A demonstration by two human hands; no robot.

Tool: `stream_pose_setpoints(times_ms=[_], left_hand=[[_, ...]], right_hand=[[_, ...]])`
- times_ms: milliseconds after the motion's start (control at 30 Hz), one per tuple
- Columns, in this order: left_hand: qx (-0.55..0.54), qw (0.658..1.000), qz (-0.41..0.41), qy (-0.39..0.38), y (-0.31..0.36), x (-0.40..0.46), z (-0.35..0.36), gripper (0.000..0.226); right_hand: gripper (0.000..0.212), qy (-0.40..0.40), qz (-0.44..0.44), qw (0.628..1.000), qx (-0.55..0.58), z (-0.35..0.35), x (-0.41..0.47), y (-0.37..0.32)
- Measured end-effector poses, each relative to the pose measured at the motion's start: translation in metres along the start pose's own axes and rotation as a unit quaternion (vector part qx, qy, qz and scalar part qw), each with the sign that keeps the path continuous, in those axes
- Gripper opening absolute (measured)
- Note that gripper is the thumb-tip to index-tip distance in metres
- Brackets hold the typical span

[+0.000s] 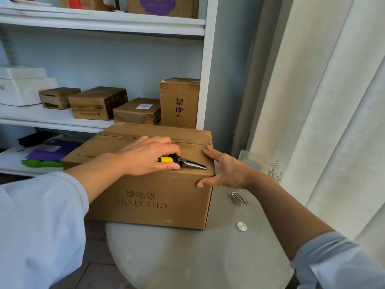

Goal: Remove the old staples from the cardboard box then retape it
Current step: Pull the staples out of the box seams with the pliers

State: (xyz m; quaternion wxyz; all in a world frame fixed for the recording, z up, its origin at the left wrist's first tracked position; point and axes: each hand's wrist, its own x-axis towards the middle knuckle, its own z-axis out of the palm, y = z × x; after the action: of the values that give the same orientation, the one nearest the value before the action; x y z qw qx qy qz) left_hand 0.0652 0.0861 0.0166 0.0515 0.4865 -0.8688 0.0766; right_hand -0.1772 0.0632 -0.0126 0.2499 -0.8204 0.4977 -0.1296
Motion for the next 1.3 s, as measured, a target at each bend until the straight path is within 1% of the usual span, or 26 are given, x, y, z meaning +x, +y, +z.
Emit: stream_pose_setpoints(times_ms=[67,133,200,267,333,400,467,667,800,867,1000,1100,1300], left_hand=[[0.001,1.0,-0.011,0.01,0.003,-0.002,0.004,0.048],[0.005,1.0,-0.021,0.018,0.005,-0.004,0.007,0.042],[0.008,0.999,-0.028,0.03,0.008,-0.005,0.008,0.039],[0.01,0.999,-0.035,0.038,0.01,-0.005,0.009,0.039],[0.014,0.998,-0.044,0.044,0.013,-0.006,0.011,0.039],[0.017,0.997,-0.051,0.061,0.016,-0.007,0.014,0.039],[0.022,0.995,-0.059,0.077,0.021,-0.007,0.016,0.038],[0.004,0.991,-0.089,0.101,0.029,-0.001,0.017,0.033],[-0.071,0.98,-0.129,0.134,0.029,0.001,0.026,0.03],[-0.09,0.981,-0.122,0.121,0.026,0.002,0.025,0.03],[-0.094,0.99,-0.088,0.048,0.014,-0.002,0.014,0.031],[-0.064,0.996,-0.069,0.003,0.006,-0.003,0.001,0.037],[0.021,0.997,-0.048,-0.052,0.004,0.006,-0.017,0.052]], right_hand=[[0.107,0.002,0.001,1.0,0.001,0.0,0.0,0.0],[0.102,0.017,-0.003,0.999,-0.027,0.002,-0.003,-0.001],[0.094,0.06,-0.015,0.996,-0.064,0.005,-0.008,-0.005],[0.086,0.116,-0.025,0.99,-0.075,0.011,-0.013,-0.007],[0.078,0.157,-0.027,0.986,-0.039,0.017,-0.017,-0.006],[0.071,0.181,-0.02,0.983,0.028,0.019,-0.018,-0.004],[0.067,0.186,-0.006,0.981,0.059,0.017,-0.017,-0.003],[0.064,0.19,0.011,0.981,0.047,0.011,-0.014,-0.005],[0.064,0.181,0.023,0.982,0.037,0.01,-0.013,-0.008],[0.064,0.183,0.027,0.982,0.045,0.01,-0.013,-0.007],[0.063,0.181,0.028,0.981,0.059,0.01,-0.015,-0.008],[0.064,0.177,0.031,0.982,0.064,0.01,-0.015,-0.008],[0.064,0.18,0.024,0.981,0.061,0.01,-0.016,-0.007]])
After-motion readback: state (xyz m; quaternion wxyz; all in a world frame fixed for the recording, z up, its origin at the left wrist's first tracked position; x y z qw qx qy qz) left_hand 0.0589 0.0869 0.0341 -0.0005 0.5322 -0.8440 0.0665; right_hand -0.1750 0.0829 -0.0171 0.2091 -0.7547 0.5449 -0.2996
